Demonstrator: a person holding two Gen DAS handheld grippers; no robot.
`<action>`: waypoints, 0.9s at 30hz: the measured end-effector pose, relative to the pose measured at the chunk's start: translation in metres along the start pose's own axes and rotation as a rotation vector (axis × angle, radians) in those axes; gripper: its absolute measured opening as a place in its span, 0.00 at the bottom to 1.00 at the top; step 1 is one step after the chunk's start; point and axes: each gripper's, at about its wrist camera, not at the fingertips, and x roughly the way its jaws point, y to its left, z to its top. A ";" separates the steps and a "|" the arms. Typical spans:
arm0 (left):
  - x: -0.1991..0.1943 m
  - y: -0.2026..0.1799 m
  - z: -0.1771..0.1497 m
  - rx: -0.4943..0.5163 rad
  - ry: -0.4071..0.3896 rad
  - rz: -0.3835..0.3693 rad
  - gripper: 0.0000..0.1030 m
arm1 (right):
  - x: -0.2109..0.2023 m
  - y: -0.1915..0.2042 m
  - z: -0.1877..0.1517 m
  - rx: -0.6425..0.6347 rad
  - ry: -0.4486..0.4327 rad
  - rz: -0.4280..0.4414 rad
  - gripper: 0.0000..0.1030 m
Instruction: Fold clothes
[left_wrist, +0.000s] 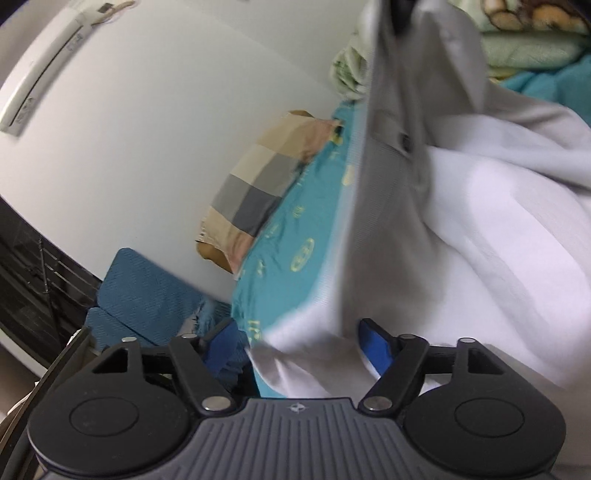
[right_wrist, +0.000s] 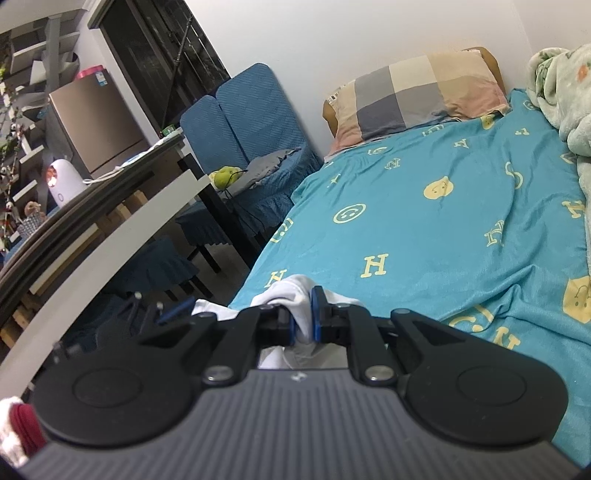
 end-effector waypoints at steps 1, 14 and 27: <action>0.002 0.004 0.002 -0.022 -0.016 -0.012 0.70 | 0.000 0.001 0.000 -0.008 0.000 -0.003 0.12; 0.035 0.028 -0.005 -0.144 -0.015 -0.233 0.18 | 0.005 0.001 -0.002 -0.042 0.014 -0.034 0.12; -0.052 0.155 0.010 -0.752 -0.221 -0.093 0.09 | -0.026 0.043 0.013 -0.180 -0.164 -0.133 0.12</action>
